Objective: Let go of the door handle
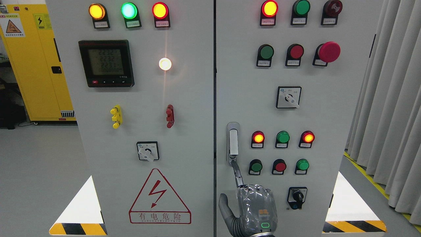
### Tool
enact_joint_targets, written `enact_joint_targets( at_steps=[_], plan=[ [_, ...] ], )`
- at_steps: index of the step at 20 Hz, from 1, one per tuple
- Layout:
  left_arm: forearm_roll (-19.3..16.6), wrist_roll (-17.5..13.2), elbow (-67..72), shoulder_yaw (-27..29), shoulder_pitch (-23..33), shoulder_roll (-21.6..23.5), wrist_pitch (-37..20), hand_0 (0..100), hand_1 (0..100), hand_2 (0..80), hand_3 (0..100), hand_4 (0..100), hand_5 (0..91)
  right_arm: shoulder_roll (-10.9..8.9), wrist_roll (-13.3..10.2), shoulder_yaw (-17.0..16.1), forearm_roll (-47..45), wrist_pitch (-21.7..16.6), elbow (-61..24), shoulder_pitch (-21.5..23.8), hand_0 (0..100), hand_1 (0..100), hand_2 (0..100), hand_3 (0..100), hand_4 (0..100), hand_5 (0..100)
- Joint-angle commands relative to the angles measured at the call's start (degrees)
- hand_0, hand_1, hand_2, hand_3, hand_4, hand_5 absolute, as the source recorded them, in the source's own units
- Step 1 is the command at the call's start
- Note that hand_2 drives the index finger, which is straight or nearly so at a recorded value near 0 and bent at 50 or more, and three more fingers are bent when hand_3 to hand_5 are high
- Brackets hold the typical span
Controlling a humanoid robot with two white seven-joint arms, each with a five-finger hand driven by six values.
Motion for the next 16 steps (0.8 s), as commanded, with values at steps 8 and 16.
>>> enact_joint_targets(
  at_steps=[8, 16],
  plan=[
    [0.00, 0.03, 0.00, 0.01, 0.00, 0.00, 0.05, 12, 56, 0.0, 0, 0, 0.0, -0.08, -0.57, 0.53, -0.03, -0.23, -0.77, -0.05, 67, 41, 6, 100, 100, 100],
    [0.00, 0.03, 0.00, 0.01, 0.00, 0.00, 0.05, 12, 56, 0.0, 0, 0, 0.0, -0.17, -0.92, 0.54, 1.11, -0.41, -2.44, -0.05, 67, 41, 7, 100, 100, 100]
  ],
)
